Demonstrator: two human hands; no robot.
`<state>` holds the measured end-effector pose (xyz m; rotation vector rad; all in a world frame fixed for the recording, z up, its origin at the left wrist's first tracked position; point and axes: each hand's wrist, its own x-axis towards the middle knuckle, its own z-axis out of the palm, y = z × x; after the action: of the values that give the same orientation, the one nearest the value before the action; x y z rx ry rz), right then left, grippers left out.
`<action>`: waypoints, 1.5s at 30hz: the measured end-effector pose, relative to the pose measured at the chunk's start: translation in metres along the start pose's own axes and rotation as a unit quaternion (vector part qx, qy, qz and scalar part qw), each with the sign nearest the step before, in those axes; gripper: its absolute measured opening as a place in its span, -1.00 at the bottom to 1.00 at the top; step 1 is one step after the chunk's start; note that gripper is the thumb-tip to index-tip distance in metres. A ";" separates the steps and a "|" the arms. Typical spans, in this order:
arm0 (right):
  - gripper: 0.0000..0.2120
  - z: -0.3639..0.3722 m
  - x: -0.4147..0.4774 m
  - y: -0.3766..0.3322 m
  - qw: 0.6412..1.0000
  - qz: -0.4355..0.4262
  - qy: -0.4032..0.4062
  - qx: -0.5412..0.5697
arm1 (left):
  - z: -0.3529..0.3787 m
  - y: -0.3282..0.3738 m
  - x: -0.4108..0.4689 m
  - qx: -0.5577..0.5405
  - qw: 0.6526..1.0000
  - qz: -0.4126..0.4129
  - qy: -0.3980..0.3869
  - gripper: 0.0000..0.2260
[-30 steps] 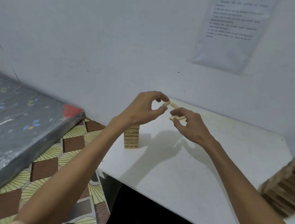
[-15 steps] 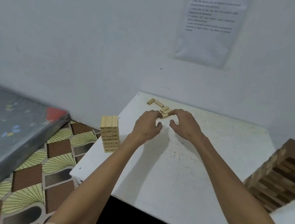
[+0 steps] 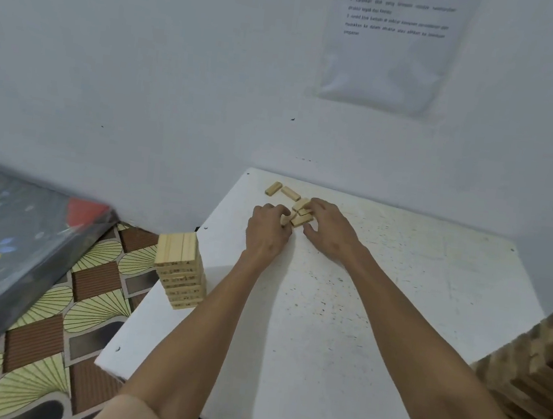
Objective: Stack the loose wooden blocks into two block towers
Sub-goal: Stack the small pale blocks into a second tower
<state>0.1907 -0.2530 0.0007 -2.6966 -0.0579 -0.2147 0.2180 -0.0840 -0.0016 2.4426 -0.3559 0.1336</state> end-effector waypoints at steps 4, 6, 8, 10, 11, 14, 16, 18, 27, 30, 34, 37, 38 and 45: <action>-0.71 0.004 -0.001 0.003 1.000 -0.013 0.024 0.003 | 0.008 -0.007 -0.005 0.015 0.999 0.015 0.043 -0.82; -0.75 0.004 -0.003 0.006 0.999 -0.026 0.031 0.005 | 0.009 -0.009 -0.009 -0.003 0.999 0.014 0.052 -0.83; -0.77 0.004 -0.006 0.007 0.999 -0.036 0.025 0.008 | 0.010 -0.010 -0.014 -0.030 0.998 0.007 0.057 -0.84; -0.77 0.002 -0.012 0.006 0.999 -0.030 0.027 0.024 | 0.008 -0.009 -0.021 -0.064 0.996 -0.003 0.065 -0.87; -0.77 0.001 -0.017 0.005 0.999 -0.023 0.031 0.034 | 0.007 -0.009 -0.025 -0.077 0.994 -0.006 0.070 -0.87; -0.78 -0.002 -0.038 -0.001 0.997 -0.007 0.057 0.055 | 0.001 -0.008 -0.039 -0.102 0.991 -0.002 0.084 -0.87; -0.77 -0.005 -0.059 -0.007 0.996 -0.003 0.066 0.068 | -0.004 -0.006 -0.055 -0.113 0.990 0.011 0.085 -0.86; -0.74 -0.009 -0.085 -0.015 0.996 0.000 0.064 0.069 | -0.008 -0.005 -0.074 -0.118 0.989 0.032 0.082 -0.86; -0.51 -0.018 -0.203 -0.049 0.995 0.022 0.000 0.099 | -0.023 -0.010 -0.164 -0.100 0.989 0.106 0.026 -0.87; -0.47 -0.014 -0.230 -0.055 0.991 0.027 -0.024 0.128 | -0.028 -0.012 -0.183 -0.083 0.987 0.135 0.010 -0.89; -0.43 -0.008 -0.244 -0.057 0.982 0.034 -0.011 0.185 | -0.029 -0.016 -0.194 -0.064 0.984 0.165 -0.035 -0.89; -0.39 -0.007 -0.242 -0.054 0.983 0.038 0.017 0.177 | -0.033 -0.014 -0.193 -0.054 0.980 0.186 -0.055 -0.88; -0.37 -0.008 -0.240 -0.052 0.986 0.042 0.016 0.160 | -0.036 -0.012 -0.191 -0.046 0.979 0.185 -0.066 -0.87; -0.30 -0.015 -0.229 -0.042 0.987 0.069 -0.085 0.121 | -0.053 -0.005 -0.196 -0.032 0.974 0.187 -0.127 -0.56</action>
<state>-0.0407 -0.2231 -0.0054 -2.4577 0.0498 0.0622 0.0310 -0.0038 0.0001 2.3081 -0.9185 -0.0319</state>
